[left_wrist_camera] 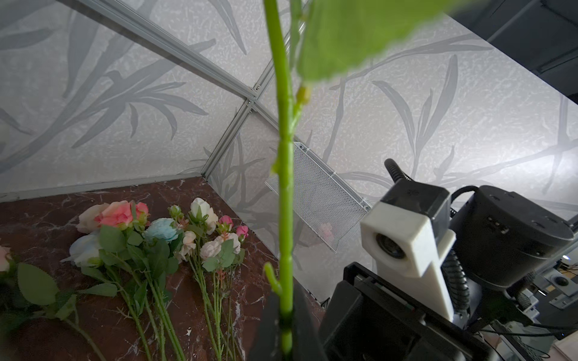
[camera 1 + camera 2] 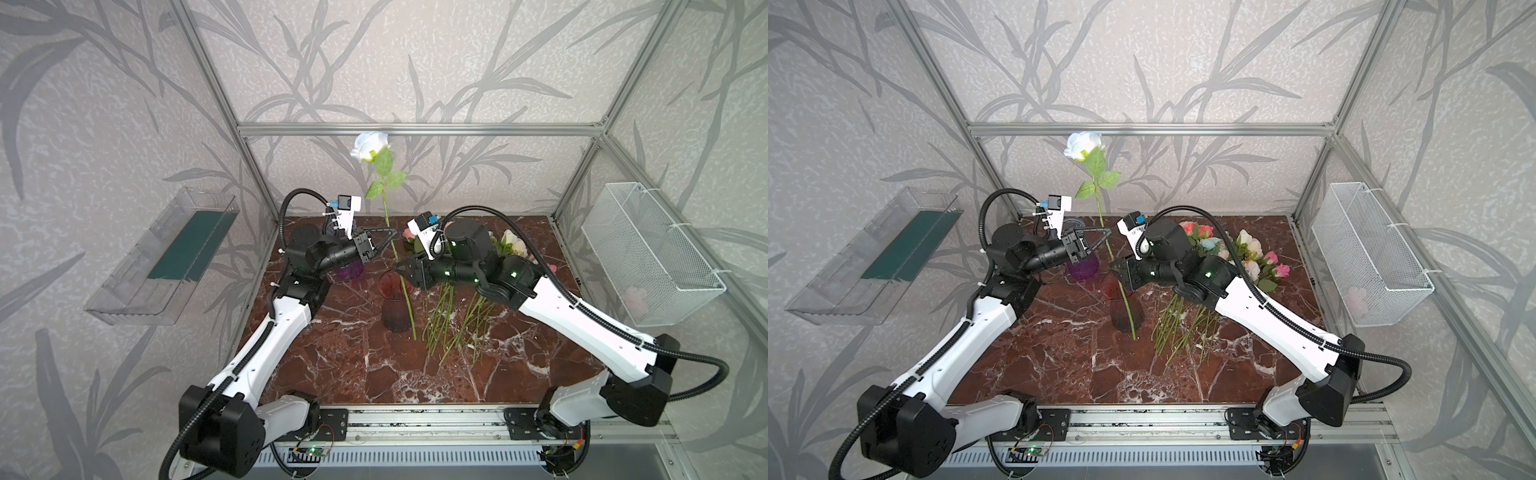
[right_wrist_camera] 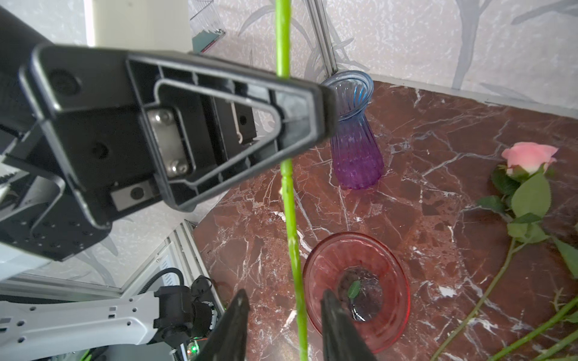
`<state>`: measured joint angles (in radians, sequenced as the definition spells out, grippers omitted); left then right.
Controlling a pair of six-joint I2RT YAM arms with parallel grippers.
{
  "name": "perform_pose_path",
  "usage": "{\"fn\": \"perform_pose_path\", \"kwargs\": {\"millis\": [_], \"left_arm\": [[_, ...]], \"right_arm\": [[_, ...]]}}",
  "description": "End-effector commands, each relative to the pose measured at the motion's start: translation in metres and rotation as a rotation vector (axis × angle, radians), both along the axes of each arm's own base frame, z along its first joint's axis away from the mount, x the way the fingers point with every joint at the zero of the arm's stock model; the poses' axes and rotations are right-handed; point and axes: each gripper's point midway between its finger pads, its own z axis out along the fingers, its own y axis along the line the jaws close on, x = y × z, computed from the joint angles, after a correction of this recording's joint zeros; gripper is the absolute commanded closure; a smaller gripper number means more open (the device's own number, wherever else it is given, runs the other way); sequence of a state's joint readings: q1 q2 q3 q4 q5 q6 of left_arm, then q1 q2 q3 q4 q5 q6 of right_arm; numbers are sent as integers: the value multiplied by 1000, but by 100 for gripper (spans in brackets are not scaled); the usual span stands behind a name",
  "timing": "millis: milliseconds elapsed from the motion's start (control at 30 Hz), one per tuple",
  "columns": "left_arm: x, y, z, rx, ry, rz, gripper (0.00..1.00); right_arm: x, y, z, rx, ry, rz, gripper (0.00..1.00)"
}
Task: Arrange the flowers into the vase
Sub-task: 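Grasp the white rose stem with the left gripper while the right gripper releases, then lower the white rose stem into the pink vase with the left gripper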
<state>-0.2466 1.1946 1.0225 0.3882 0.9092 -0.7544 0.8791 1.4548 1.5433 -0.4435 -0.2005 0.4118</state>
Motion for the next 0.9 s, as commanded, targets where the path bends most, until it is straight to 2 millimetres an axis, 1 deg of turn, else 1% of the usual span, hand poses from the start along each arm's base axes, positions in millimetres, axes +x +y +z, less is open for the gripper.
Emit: {"fn": "perform_pose_path", "kwargs": {"millis": [0, 100, 167, 233, 300, 367, 433, 533, 600, 667, 867], "left_arm": [[-11, 14, 55, 25, -143, 89, 100], [-16, 25, 97, 81, -232, 180, 100], [-14, 31, 116, 132, -266, 233, 100], [-7, 38, 127, 166, -287, 297, 100], [1, 42, 131, 184, -306, 345, 100], [11, 45, 126, 206, -311, 394, 100], [18, 44, 119, 212, -325, 403, 100], [29, 35, 102, 218, -308, 378, 100], [37, 27, 84, 250, -298, 370, 100], [42, 25, 71, 265, -311, 387, 100], [43, 13, 38, 338, -299, 368, 100]], "right_arm": [[-6, -24, 22, 15, -63, -46, 56], [-2, -56, 28, 35, -76, -120, 54], [3, -77, 28, 58, -70, -172, 54], [9, -100, 26, 83, -57, -228, 54], [14, -119, 23, 101, -47, -275, 54], [18, -133, 20, 114, -38, -306, 54], [21, -145, 18, 122, -31, -331, 54], [23, -155, 13, 131, -19, -348, 54], [25, -157, 9, 141, -7, -348, 54], [26, -156, 4, 145, 4, -343, 54], [32, -153, -11, 149, 38, -335, 54]]}}
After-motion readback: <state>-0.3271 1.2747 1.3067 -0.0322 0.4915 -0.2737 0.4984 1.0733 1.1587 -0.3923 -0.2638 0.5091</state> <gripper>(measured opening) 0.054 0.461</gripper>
